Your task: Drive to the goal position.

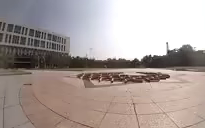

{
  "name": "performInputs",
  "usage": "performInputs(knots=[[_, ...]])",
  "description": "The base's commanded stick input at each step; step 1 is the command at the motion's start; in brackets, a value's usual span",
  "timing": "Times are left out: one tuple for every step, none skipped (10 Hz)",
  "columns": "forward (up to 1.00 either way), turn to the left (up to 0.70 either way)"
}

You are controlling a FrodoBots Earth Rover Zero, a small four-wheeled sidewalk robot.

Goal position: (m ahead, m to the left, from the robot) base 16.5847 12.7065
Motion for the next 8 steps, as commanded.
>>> performInputs(knots=[[0.05,0.00],[0.04,0.00],[0.04,0.00],[0.05,0.00],[0.04,0.00],[0.04,0.00],[0.05,0.00],[0.05,0.00]])
